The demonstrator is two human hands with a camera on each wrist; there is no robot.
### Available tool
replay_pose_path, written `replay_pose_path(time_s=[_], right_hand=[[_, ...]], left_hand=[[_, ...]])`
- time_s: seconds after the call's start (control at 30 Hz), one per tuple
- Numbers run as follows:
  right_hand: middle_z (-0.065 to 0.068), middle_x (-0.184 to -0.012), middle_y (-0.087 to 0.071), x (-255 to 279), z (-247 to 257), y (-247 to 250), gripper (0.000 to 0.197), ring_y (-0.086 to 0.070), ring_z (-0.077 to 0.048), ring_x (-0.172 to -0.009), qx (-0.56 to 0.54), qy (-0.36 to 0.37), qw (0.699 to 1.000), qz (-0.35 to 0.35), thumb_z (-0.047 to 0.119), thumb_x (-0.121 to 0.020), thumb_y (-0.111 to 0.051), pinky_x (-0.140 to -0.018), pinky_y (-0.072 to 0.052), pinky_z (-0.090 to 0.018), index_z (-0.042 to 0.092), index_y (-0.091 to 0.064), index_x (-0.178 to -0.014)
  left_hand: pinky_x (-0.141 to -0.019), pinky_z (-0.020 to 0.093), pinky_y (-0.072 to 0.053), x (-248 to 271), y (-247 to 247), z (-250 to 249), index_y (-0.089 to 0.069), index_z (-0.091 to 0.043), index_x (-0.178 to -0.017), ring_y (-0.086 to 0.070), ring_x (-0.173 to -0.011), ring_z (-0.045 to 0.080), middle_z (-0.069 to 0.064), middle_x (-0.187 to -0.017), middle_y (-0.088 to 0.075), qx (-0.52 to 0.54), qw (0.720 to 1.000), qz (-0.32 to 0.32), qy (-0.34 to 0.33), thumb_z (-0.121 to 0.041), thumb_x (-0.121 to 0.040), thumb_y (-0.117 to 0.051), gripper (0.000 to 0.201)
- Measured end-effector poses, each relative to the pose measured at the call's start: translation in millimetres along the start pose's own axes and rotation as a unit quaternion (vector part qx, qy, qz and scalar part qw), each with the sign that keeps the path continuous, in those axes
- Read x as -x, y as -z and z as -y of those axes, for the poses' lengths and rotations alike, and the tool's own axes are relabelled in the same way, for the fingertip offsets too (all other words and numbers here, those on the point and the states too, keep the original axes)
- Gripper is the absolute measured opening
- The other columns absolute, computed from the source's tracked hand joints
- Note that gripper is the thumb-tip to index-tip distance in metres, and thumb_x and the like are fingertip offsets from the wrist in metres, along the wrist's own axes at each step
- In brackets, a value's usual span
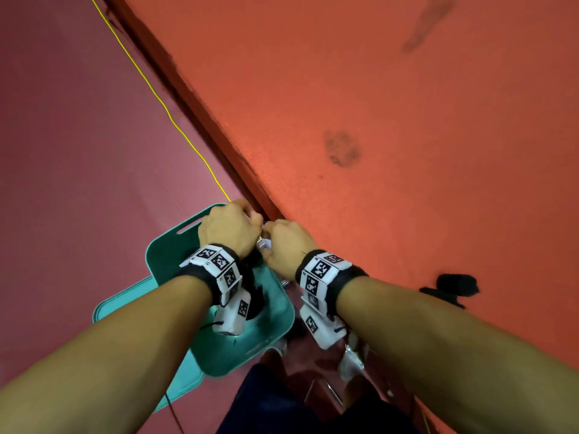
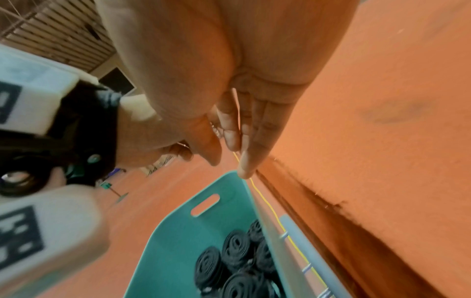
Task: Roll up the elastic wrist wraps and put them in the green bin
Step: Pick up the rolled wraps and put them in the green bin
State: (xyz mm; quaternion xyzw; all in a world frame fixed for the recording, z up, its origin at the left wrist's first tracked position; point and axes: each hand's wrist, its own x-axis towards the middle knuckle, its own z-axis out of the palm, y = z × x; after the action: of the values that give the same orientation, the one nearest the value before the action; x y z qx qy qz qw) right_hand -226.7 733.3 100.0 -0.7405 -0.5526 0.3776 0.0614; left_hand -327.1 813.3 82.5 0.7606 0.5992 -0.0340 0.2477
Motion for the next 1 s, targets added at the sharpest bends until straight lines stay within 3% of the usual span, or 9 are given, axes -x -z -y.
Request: replay_pose_path(time_s=[0.13, 0.2, 0.27, 0.37, 0.53, 0.67, 0.87, 0.93, 1.0], right_hand=[[-0.011, -0.111, -0.065, 36, -58, 34, 0.019, -0.062, -0.034, -0.104, -0.042, -0.039, 0.997, -0.059, 0.016, -0.089, -0.059, -0.08, -0.046, -0.032, 0.014, -0.063, -0.107], [-0.01, -0.115, -0.065, 58, -98, 46, 0.024, -0.062, -0.034, -0.107, -0.055, -0.069, 0.993, -0.083, 0.019, -0.089, -0.06, -0.085, -0.049, -0.034, 0.015, -0.064, -0.112], [-0.01, -0.121, -0.064, 84, -144, 55, 0.03, -0.062, -0.033, -0.111, -0.063, -0.115, 0.986, -0.099, 0.019, -0.089, -0.061, -0.092, -0.051, -0.038, 0.015, -0.064, -0.12], [-0.008, -0.126, -0.061, 129, -217, 60, 0.035, -0.061, -0.033, -0.114, -0.063, -0.194, 0.972, -0.119, 0.019, -0.091, -0.062, -0.092, -0.049, -0.037, 0.017, -0.062, -0.126], [-0.008, -0.134, -0.052, 190, -322, 51, 0.052, -0.052, -0.035, -0.125, -0.051, -0.285, 0.954, -0.074, 0.012, -0.088, -0.064, -0.098, -0.046, -0.039, 0.018, -0.053, -0.139], [-0.001, -0.148, -0.038, 208, -372, 28, 0.068, -0.043, -0.034, -0.13, -0.041, -0.257, 0.965, -0.035, 0.013, -0.087, -0.067, -0.099, -0.046, -0.043, 0.026, -0.04, -0.148], [0.006, -0.168, -0.003, 199, -399, 7, 0.084, -0.025, -0.034, -0.145, -0.039, -0.19, 0.98, 0.042, 0.004, -0.09, -0.057, -0.107, -0.045, -0.044, 0.039, -0.021, -0.157], [0.003, -0.168, -0.006, 194, -401, 4, 0.078, -0.032, -0.035, -0.141, -0.055, -0.188, 0.979, 0.049, -0.001, -0.09, -0.054, -0.107, -0.045, -0.044, 0.034, -0.029, -0.154], [-0.005, -0.157, -0.027, 193, -401, 2, 0.058, -0.048, -0.036, -0.126, -0.074, -0.199, 0.977, 0.023, 0.0, -0.092, -0.047, -0.096, -0.049, -0.041, 0.025, -0.041, -0.143]], left_hand=[[-0.077, 0.039, -0.053, 28, -13, -70, -0.065, -0.023, -0.088, -0.066, -0.09, 0.041, 0.013, -0.09, -0.073, -0.011, 0.998, 0.02, -0.062, -0.041, -0.088, -0.052, 0.021], [-0.078, 0.04, -0.053, 44, -33, -108, -0.067, -0.025, -0.09, -0.066, -0.093, 0.04, 0.012, -0.091, -0.074, -0.009, 0.994, 0.049, -0.097, -0.04, -0.088, -0.055, 0.019], [-0.08, 0.04, -0.054, 61, -63, -146, -0.068, -0.029, -0.094, -0.067, -0.095, 0.038, 0.007, -0.092, -0.075, -0.01, 0.988, 0.089, -0.124, -0.041, -0.086, -0.057, 0.018], [-0.082, 0.037, -0.055, 89, -115, -196, -0.066, -0.035, -0.097, -0.069, -0.096, 0.034, 0.0, -0.093, -0.075, -0.027, 0.973, 0.172, -0.148, -0.044, -0.082, -0.058, 0.02], [-0.092, 0.039, -0.054, 132, -199, -254, -0.061, -0.036, -0.118, -0.065, -0.11, 0.028, -0.003, -0.118, -0.069, -0.084, 0.938, 0.266, -0.204, -0.05, -0.085, -0.061, 0.036], [-0.096, 0.042, -0.051, 158, -246, -279, -0.048, -0.033, -0.139, -0.06, -0.12, 0.031, 0.001, -0.139, -0.049, -0.154, 0.926, 0.284, -0.196, -0.054, -0.086, -0.067, 0.061], [-0.095, 0.045, -0.05, 168, -288, -293, -0.037, -0.032, -0.148, -0.058, -0.123, 0.037, 0.006, -0.145, -0.043, -0.234, 0.915, 0.285, -0.162, -0.048, -0.09, -0.068, 0.068], [-0.096, 0.045, -0.049, 169, -295, -296, -0.038, -0.029, -0.149, -0.059, -0.12, 0.038, 0.01, -0.139, -0.049, -0.232, 0.915, 0.282, -0.175, -0.043, -0.094, -0.06, 0.06], [-0.096, 0.044, -0.048, 170, -296, -299, -0.044, -0.024, -0.143, -0.061, -0.116, 0.038, 0.013, -0.133, -0.053, -0.231, 0.912, 0.278, -0.192, -0.037, -0.097, -0.055, 0.05]])
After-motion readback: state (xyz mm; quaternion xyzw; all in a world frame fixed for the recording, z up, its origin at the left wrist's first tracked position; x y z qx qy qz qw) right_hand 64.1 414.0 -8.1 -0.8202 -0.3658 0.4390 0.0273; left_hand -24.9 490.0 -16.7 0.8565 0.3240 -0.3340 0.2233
